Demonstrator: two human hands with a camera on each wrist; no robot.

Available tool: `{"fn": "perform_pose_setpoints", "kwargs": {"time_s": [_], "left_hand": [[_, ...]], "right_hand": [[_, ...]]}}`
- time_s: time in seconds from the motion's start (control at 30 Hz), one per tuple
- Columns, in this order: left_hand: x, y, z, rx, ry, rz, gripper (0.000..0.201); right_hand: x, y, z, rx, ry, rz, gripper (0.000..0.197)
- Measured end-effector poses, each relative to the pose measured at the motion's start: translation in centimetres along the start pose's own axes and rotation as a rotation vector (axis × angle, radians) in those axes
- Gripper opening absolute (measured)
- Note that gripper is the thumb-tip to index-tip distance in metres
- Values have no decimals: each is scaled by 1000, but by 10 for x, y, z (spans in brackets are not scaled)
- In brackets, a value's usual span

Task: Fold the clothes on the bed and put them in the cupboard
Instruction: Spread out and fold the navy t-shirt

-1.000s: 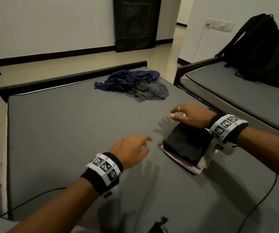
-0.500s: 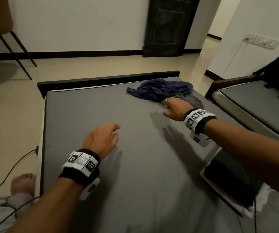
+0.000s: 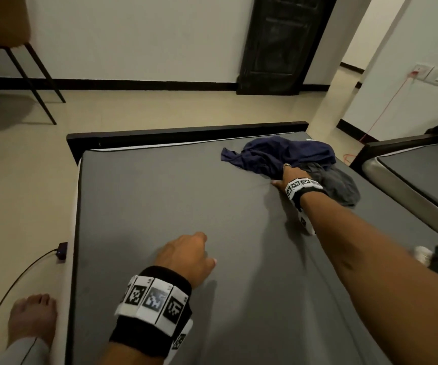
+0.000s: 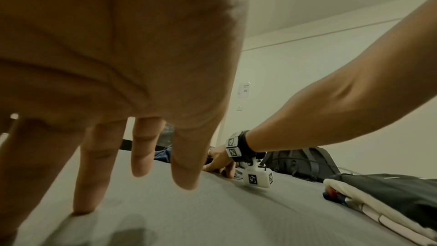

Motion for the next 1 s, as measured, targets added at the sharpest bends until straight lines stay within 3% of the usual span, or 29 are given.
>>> {"fn": "perform_pose_setpoints", "kwargs": {"time_s": [0.07,0.1,0.23,0.4,0.57,0.73,0.77,0.87,0.93,1.0], "left_hand": [[2,1,1,4,-6,-3,56],[3,0,1,6,-7,-1,55],[2,0,2,14,-13,23,52],[6,-2,1,1,-60,-3,54],[8,-4,19,-11,-175,-172,48],[1,-19,17,-175,-309,-222,104],[0,-24,14,-220,-340,-228,106],[-1,-44,8,-352,-385,-308,70],[9,-60,7,-396,-393,-433,55],[20,-77,6,-400,-416,-533,46]], "right_hand": [[-1,-5,7,42,-82,-56,37],[-3,-6,10,56,-127,-66,33],[-1,-10,19,105,-172,-22,33],[11,-40,15,157,-124,165,35],[55,-147,33,345,114,340,28],[115,-307,44,657,593,459,24],[122,-329,45,682,674,458,25],[138,-371,46,688,922,415,19],[143,-380,45,658,1070,353,5],[149,-383,42,651,1133,241,16]]}}
Point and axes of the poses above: each hand's wrist, its own y-axis towards the middle knuckle, its own x-axis out of the back of the hand, z = x × y, the point moved 5 cm from there along y, towards the middle knuckle, and after that the axes turned 8 degrees about -x, right-handed, at the moved point
